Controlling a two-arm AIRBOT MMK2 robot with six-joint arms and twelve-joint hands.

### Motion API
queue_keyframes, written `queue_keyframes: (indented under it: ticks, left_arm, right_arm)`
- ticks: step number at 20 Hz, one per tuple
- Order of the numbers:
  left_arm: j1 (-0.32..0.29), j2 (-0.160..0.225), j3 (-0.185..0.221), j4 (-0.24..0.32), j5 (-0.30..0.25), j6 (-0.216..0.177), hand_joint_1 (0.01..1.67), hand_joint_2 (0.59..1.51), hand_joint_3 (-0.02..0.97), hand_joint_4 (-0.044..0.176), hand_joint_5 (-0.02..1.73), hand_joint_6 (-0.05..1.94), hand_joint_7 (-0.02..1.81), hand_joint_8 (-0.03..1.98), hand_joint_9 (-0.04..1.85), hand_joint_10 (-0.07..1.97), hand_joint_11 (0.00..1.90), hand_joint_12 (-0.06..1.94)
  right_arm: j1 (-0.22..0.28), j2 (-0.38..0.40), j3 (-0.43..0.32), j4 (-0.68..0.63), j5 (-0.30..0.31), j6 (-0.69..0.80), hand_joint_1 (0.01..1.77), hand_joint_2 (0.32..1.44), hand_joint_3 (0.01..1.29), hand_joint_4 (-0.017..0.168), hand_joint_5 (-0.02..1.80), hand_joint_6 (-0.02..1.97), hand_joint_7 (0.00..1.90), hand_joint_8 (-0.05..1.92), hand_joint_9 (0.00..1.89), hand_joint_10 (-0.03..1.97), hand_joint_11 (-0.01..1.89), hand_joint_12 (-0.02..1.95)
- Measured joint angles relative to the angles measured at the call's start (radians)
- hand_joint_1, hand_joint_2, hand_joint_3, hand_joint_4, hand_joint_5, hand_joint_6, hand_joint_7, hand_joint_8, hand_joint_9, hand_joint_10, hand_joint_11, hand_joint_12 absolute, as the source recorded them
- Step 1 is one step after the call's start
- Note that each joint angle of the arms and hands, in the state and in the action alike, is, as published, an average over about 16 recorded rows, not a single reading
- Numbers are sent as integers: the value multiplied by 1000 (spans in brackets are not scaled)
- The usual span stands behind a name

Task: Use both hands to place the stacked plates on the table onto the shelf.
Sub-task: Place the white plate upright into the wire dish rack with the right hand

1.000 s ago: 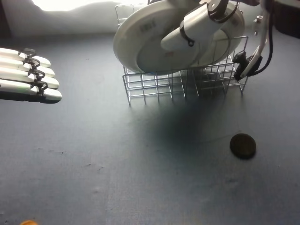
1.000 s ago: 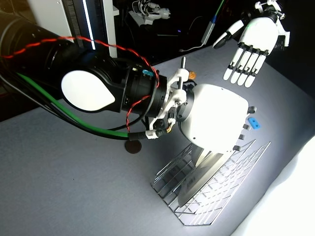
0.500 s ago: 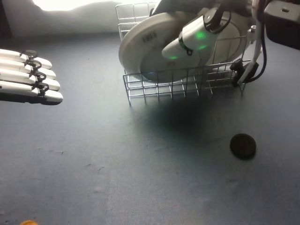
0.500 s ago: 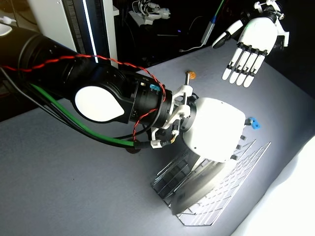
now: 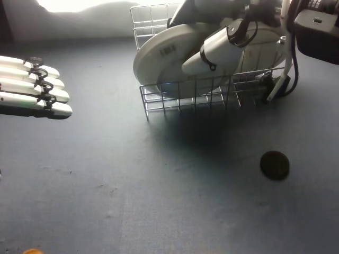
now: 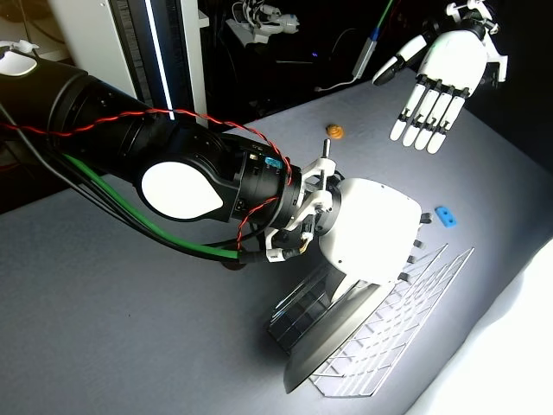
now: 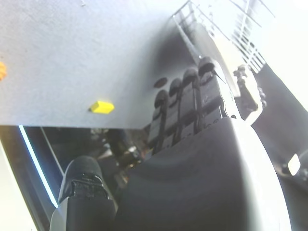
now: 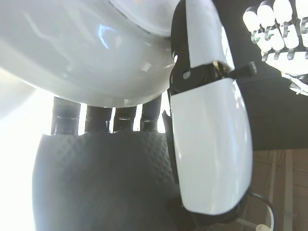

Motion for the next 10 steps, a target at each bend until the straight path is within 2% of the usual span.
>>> queue_keyframes:
  ticks: [4,10]
  left_arm:
    - [0,0,-2,0,0,0,13,1119,13,3,77,18,67,-1,39,7,29,21]
    - [0,0,-4,1,-1,0,14,1119,13,3,78,18,66,-1,37,7,24,21]
  right_arm:
    - [-2,-1,0,1,4,-2,1264,981,12,-7,940,919,1104,720,1315,16,863,1063]
    - [-3,-2,0,3,10,-1,1228,999,11,-5,907,614,1081,454,1217,17,759,1075]
